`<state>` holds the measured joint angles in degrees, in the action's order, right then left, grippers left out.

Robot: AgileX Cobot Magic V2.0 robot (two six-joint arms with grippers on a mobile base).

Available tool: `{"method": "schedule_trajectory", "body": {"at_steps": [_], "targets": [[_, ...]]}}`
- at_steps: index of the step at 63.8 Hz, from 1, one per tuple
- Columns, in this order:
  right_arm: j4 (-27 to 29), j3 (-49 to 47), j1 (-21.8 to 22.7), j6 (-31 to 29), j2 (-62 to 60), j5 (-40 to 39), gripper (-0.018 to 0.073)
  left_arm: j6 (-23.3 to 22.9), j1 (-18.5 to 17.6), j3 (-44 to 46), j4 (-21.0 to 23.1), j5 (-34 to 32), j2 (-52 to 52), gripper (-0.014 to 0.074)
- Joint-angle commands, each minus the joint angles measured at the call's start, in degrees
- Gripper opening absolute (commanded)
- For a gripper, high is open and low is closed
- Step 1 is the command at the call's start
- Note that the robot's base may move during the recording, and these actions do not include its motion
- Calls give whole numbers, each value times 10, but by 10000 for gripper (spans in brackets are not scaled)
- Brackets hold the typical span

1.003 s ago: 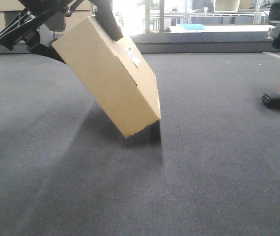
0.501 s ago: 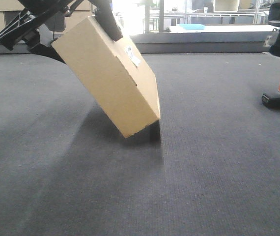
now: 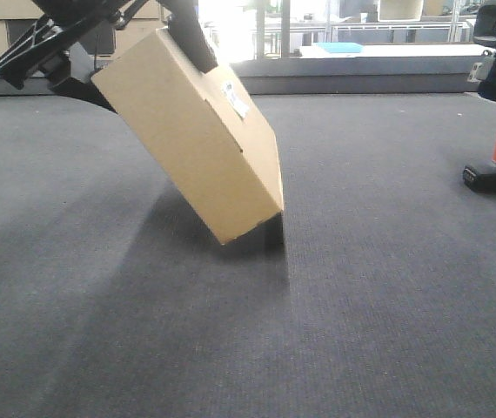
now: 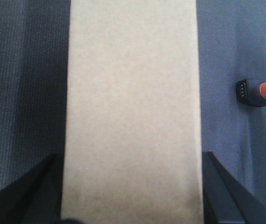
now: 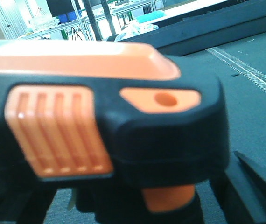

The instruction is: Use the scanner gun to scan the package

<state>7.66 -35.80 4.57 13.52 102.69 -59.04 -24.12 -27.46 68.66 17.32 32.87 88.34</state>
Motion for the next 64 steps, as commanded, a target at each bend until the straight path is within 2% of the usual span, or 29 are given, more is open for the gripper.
{"method": "schedule_trajectory", "body": {"at_steps": [1, 9, 20, 22, 31, 36, 43, 49, 56, 64], "targets": [[4, -3, 4, 1, -1, -15, 540, 1, -4, 1, 2, -9, -4, -111], [4, -3, 4, -5, -1, -14, 332, 1, -4, 1, 2, -9, -4, -111], [4, -3, 4, -5, -1, -14, -109, 1, -4, 1, 2, -9, -4, -111], [4, -3, 4, -5, -1, -14, -167, 1, -4, 1, 2, -9, -4, -111], [4, -3, 4, -6, -1, -14, -167, 1, -4, 1, 2, -9, -4, -111], [4, -3, 4, -28, -15, -14, -167, 1, -4, 1, 2, -9, -4, -111], [4, -3, -2, -87, -48, -3, -155, 1, -4, 1, 2, -9, -4, -111], [11, -3, -11, -148, -88, 37, -155, 1, -4, 1, 5, -9, -4, -111], [33, -3, -24, -239, -127, 91, -155, 1, -4, 1, 5, -14, -4, -111], [67, -2, -37, -310, -144, 95, -155, 1, 1, 1, 5, -39, -4, -111]]}}
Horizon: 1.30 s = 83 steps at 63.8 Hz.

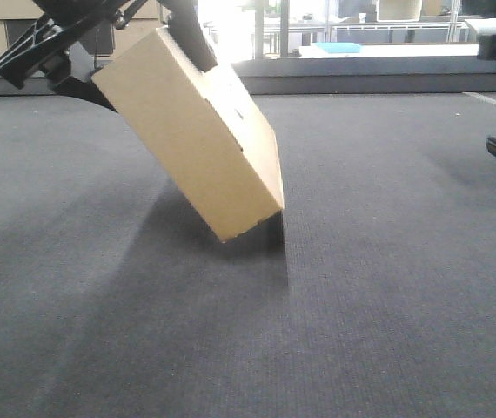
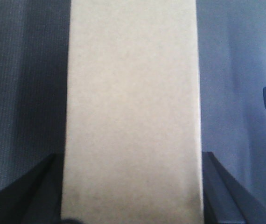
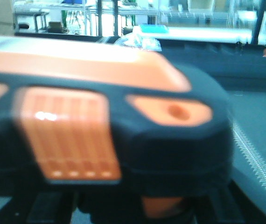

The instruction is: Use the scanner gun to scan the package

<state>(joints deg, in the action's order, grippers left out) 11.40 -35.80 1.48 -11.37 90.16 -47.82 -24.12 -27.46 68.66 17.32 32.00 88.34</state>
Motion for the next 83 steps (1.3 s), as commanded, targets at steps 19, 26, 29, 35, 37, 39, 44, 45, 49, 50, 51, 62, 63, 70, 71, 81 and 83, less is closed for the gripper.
{"method": "schedule_trajectory", "body": {"at_steps": [19, 26, 29, 35, 37, 39, 44, 45, 49, 50, 51, 62, 63, 70, 71, 81, 83], "targets": [[49, -2, -6, -154, -19, -17, -155, 1, 21, 1, 3, -43, -4, -111], [49, -2, -6, -155, -19, -17, -155, 1, 21, 1, 3, -41, -4, -111], [49, -2, -6, -155, -19, -17, -155, 1, 21, 1, 3, -36, -4, -111], [49, -2, -6, -155, -19, -17, -155, 1, 21, 1, 3, -29, -4, -111], [49, -2, -6, -155, -19, -17, -155, 1, 21, 1, 3, -29, -4, -111], [49, -2, -6, -155, -19, -19, -155, 1, 21, 1, 3, -29, -4, -111], [49, -2, -6, -133, -20, -20, -155, 1, 21, 1, 3, -29, -4, -111], [49, -2, -6, -124, -21, -20, -155, 1, 21, 1, 3, -29, -4, -111], [49, -2, -6, -77, -22, -25, -155, 1, 21, 1, 3, -29, -4, -111], [49, -2, -6, -71, -22, -27, -155, 1, 21, 1, 3, -29, -4, -111], [49, -2, -6, -54, -22, -30, -155, 1, 21, 1, 3, -29, -4, -111], [53, -2, -6, 68, -18, -46, -162, 1, 21, 1, 3, -29, -4, -111], [53, -2, -6, 71, -17, -47, -162, 1, 21, 1, 3, -29, -4, -111], [53, -2, -6, 114, 6, -95, -162, 1, 21, 1, 3, -28, -4, -111], [53, -2, -6, 122, 10, -105, -162, 1, 21, 1, 3, -28, -4, -111], [53, -2, -6, 177, 56, -197, -162, 1, 21, 1, 3, -27, -4, -111], [53, -2, -6, 179, 61, -201, -162, 1, 21, 1, 3, -27, -4, -111]]}}
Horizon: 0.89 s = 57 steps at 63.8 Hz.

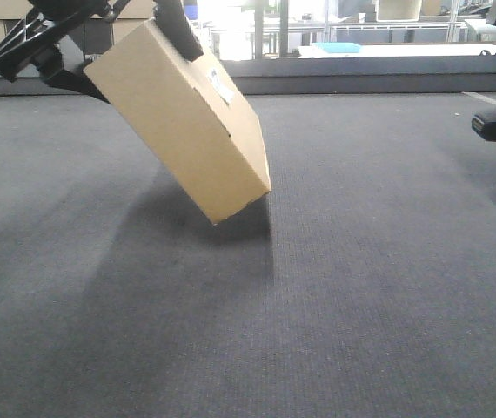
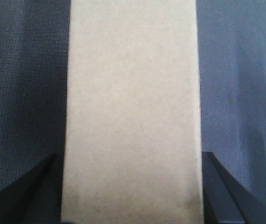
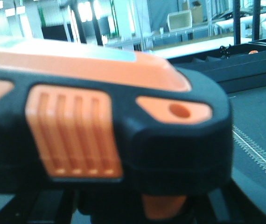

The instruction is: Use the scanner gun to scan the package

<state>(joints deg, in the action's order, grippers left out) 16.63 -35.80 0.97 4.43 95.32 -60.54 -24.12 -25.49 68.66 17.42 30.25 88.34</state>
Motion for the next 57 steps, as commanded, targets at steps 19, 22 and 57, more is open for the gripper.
{"method": "schedule_trajectory", "body": {"at_steps": [19, 22, 57], "targets": [[1, -2, -1, 21, 49, -75, -162, 1, 2, 1, 2, -9, -4, -111], [1, -2, -1, 21, 54, -79, -162, 1, 2, 1, 2, -9, -4, -111], [-30, -2, -1, 21, 93, -94, -162, 1, 2, 1, 2, -14, -4, -111]]}}
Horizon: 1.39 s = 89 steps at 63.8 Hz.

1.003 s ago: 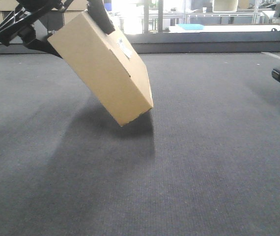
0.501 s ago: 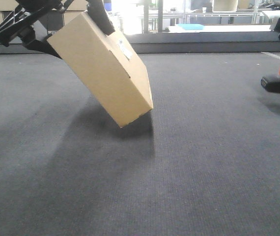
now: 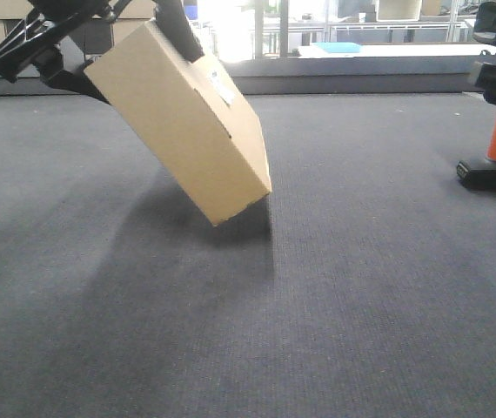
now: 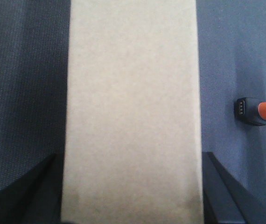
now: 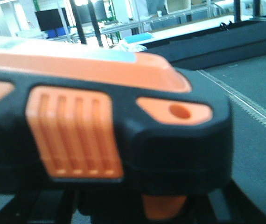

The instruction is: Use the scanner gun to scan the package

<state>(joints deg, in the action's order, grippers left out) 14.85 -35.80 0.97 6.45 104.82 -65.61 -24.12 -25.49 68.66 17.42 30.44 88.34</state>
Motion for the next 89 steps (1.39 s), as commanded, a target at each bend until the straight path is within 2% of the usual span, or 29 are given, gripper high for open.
{"method": "schedule_trajectory", "body": {"at_steps": [1, 35, 38, 43, 51, 55, 62, 89], "targets": [[-13, -2, -1, 1, -2, -44, -162, 1, 2, 1, 2, -16, -4, -111], [-13, -2, -1, 1, -2, -16, -158, 1, 2, 1, 1, -16, -4, -111], [-13, -2, -1, 1, -2, -16, -117, 1, 2, 1, 1, -16, -4, -111], [-13, -2, -1, 1, -2, -16, 6, 1, 2, 1, 1, -16, -4, -111], [-13, -2, -1, 1, -2, -16, 309, 1, 2, 1, 1, -16, -4, -111], [-13, -2, -1, 1, -2, -15, 426, 1, 2, 1, 1, -16, -4, -111], [-13, -2, -1, 1, -2, 1, 556, 1, 2, 1, 1, -16, -4, -111], [-26, 1, -1, 1, -12, 33, 561, 1, 2, 1, 0, -16, -4, -111]]}}
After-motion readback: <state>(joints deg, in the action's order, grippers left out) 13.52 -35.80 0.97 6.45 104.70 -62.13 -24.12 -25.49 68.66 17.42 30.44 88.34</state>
